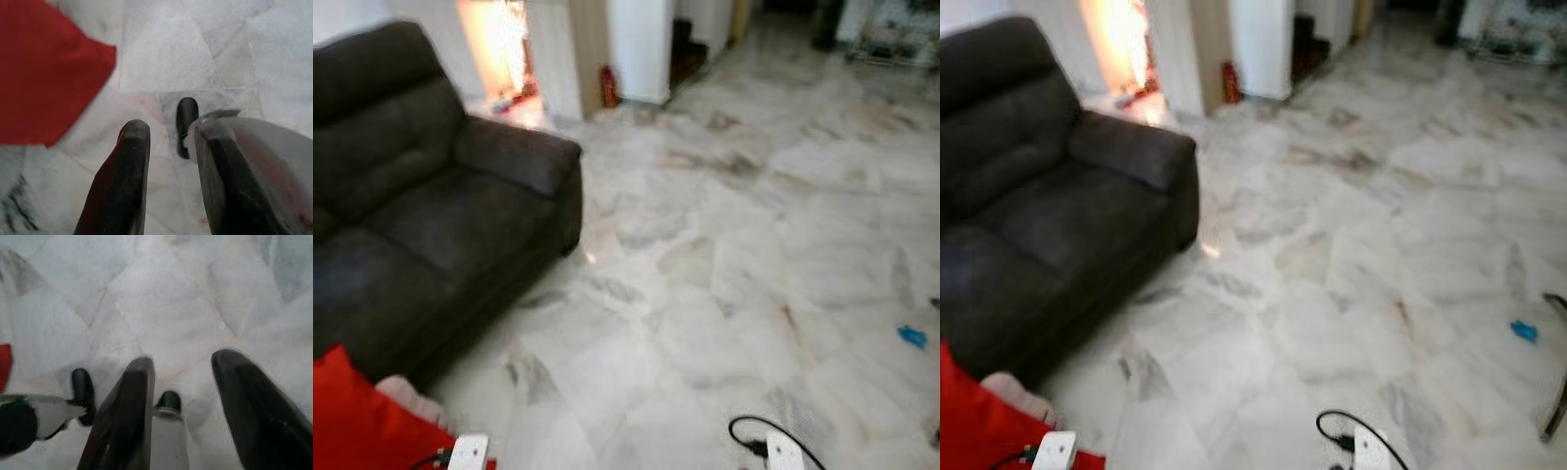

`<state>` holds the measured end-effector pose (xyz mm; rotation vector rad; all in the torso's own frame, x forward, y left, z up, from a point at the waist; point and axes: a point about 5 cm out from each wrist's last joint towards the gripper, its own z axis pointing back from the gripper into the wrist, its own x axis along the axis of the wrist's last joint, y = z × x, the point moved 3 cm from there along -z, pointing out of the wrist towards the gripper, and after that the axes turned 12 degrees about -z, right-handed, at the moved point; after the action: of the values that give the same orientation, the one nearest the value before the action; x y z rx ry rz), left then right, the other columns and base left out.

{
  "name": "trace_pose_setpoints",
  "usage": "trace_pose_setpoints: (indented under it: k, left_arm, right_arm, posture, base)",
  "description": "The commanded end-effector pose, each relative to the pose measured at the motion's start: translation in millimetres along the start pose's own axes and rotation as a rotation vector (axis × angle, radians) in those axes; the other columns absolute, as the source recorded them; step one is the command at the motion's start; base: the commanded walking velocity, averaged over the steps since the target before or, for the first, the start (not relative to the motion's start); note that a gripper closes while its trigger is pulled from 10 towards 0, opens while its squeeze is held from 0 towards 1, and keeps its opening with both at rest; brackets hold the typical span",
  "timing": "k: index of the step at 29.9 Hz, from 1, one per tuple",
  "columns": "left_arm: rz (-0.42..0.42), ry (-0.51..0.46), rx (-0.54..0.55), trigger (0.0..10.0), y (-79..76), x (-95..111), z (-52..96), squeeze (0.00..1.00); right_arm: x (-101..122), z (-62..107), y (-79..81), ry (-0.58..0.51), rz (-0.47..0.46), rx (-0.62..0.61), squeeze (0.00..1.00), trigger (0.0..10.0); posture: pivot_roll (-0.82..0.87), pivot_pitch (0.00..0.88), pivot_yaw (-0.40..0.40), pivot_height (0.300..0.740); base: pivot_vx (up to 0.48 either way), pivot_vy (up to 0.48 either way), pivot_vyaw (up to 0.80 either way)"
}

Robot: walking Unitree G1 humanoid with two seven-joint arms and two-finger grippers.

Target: Move the pillow to the sofa from floor

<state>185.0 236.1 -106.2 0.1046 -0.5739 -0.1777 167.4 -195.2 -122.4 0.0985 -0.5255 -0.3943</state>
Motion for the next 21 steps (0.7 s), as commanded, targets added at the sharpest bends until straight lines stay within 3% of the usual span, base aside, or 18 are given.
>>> trace_pose_setpoints:
  k: [1, 21]
  left_arm:
    - [-0.005, 0.028, 0.007, 10.0, 2.2, -9.0, 1.8, 0.0]
    - [0.012, 0.038, 0.029, 10.0, 11.4, -15.5, 4.7, 0.0]
  right_arm:
    - [2.9, -1.7, 8.8, -0.004, 0.002, 0.021, 0.0, 10.0]
    - [4.0, -1.8, 9.7, 0.0, 0.03, 0.034, 0.0, 10.0]
  posture:
    - [0.04, 0.0, -0.026, 0.74]
    - [0.04, 0.0, -0.033, 0.74]
  base:
    - [0.0, 0.0, 0.8]
    - [0.0, 0.0, 0.8]
